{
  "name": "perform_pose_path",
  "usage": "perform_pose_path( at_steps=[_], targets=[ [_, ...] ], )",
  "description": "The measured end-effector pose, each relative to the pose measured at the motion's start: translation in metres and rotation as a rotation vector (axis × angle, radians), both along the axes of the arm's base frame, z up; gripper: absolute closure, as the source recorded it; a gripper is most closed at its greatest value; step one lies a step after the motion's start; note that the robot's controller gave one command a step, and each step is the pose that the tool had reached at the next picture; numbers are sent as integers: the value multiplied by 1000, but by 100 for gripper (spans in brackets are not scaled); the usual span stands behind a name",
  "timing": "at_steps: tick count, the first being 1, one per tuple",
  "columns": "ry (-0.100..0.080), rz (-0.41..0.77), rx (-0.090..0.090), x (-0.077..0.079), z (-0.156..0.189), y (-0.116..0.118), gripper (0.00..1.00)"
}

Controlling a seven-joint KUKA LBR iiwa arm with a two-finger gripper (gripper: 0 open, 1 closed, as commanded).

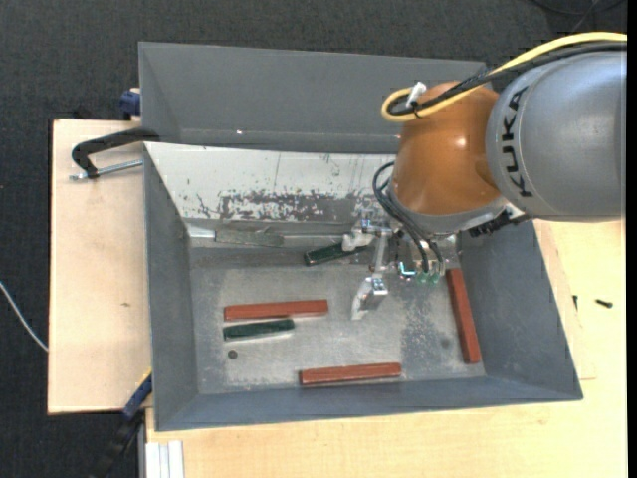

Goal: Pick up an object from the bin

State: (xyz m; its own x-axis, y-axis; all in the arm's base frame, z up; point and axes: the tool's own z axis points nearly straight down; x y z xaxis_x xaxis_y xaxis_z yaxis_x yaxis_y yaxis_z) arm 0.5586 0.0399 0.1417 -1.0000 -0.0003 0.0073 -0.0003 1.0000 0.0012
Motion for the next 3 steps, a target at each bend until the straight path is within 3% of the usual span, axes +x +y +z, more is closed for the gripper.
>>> perform_pose_path(
  at_steps=[1, 2, 3],
  targets=[
    [-8, -1, 0, 2, 4, 0, 0],
    [-4, 71, 0, 10, -64, 85, 100],
    [-5, 70, 0, 10, -64, 85, 100]
  ],
)
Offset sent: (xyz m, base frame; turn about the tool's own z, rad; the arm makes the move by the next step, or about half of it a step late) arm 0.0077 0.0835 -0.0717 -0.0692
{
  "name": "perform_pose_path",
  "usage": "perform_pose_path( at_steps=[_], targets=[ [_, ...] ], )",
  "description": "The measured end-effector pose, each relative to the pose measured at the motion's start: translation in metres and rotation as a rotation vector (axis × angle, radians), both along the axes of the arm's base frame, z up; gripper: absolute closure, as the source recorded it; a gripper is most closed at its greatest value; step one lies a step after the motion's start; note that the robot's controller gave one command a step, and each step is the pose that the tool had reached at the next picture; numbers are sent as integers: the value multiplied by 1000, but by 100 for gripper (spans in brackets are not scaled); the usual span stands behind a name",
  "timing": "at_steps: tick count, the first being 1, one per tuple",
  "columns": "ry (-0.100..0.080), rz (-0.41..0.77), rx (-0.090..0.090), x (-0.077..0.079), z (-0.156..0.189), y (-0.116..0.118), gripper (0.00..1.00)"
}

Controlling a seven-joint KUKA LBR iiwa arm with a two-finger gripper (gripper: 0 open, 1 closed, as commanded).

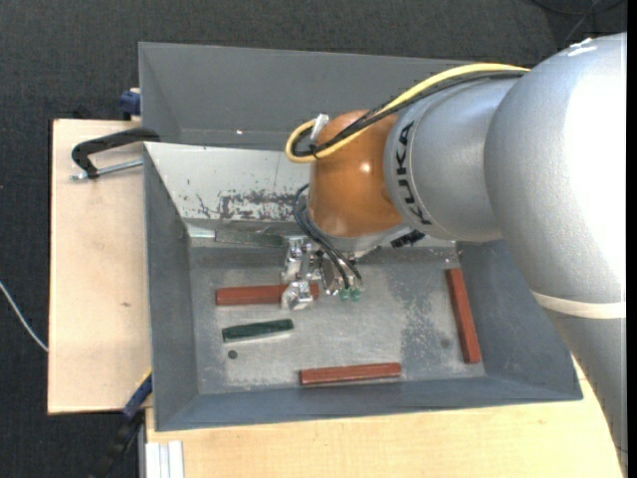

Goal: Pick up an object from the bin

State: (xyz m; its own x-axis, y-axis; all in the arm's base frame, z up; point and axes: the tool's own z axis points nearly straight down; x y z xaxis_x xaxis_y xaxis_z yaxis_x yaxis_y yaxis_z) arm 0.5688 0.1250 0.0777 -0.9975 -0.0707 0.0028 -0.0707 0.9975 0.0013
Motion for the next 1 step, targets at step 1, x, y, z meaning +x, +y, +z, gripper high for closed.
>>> perform_pose_path(
  at_steps=[1],
  targets=[
    [-17, -1, 3, 8, 181, 16, 100]
  ],
)
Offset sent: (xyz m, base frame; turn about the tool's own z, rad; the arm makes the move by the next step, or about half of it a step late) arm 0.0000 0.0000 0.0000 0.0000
